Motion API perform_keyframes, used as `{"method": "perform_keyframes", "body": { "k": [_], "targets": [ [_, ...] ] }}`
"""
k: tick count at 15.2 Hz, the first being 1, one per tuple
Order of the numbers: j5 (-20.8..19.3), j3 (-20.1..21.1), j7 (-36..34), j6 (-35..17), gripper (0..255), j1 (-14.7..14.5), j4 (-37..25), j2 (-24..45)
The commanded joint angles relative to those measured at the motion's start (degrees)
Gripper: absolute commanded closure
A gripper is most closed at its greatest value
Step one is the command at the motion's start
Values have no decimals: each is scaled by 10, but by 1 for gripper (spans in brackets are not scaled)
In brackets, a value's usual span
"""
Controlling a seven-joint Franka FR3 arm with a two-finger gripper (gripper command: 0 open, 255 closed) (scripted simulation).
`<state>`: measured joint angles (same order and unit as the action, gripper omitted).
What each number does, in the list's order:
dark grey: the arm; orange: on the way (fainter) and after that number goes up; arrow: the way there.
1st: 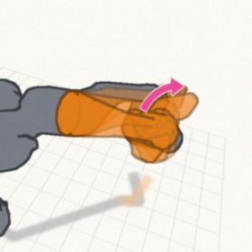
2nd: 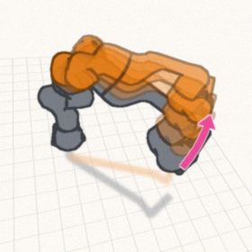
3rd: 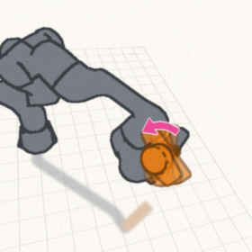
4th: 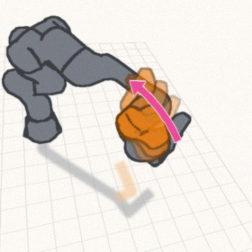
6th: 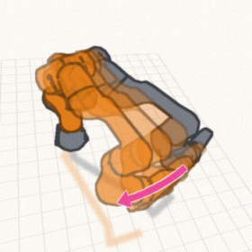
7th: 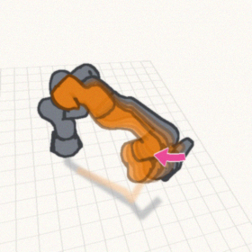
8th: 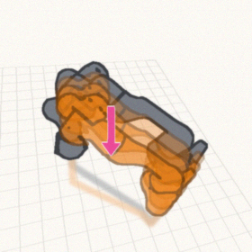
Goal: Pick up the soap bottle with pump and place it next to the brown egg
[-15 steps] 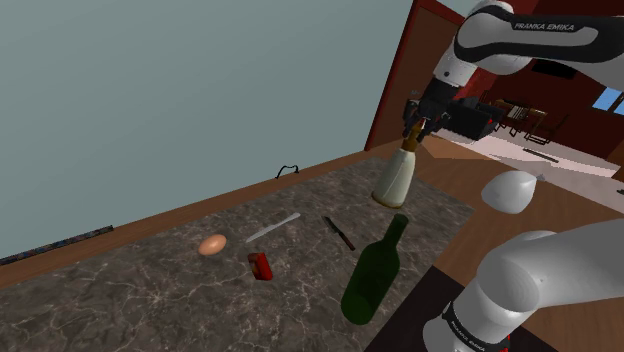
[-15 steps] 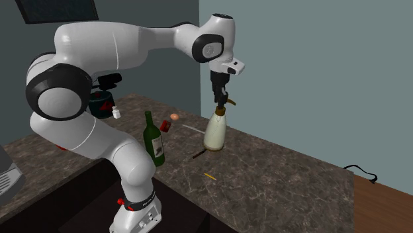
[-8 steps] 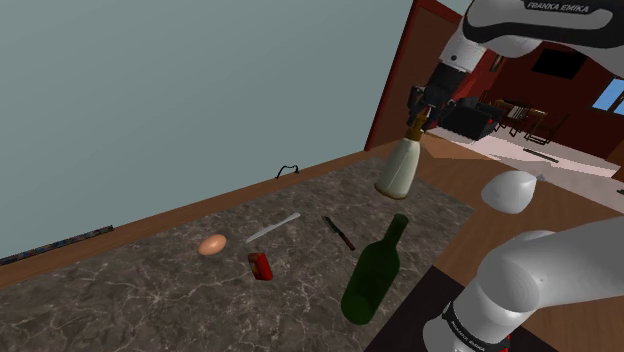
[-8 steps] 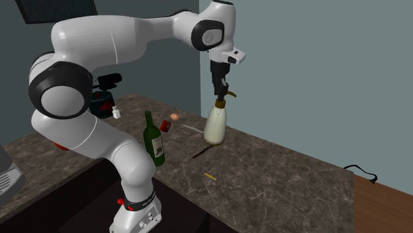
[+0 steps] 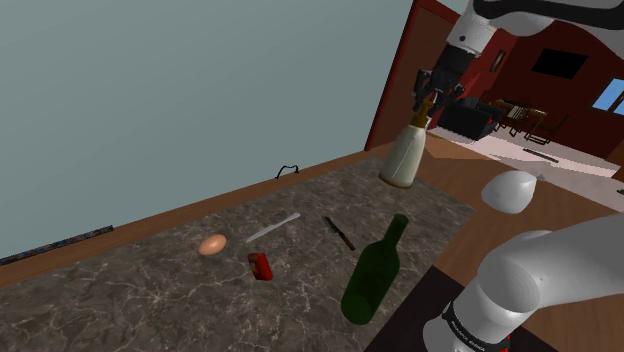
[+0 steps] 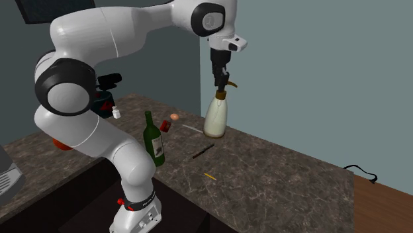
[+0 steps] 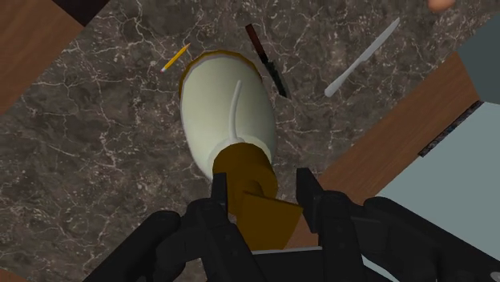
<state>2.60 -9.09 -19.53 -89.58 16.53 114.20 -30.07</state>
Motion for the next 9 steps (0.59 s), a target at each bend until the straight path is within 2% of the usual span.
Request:
{"method": "perform_keyframes", "body": {
  "k": [1, 9],
  "targets": [
    [1, 0, -1, 16, 255, -1, -23, 7],
    [5, -2, -4, 77, 255, -4, -112, 35]
  ]
}}
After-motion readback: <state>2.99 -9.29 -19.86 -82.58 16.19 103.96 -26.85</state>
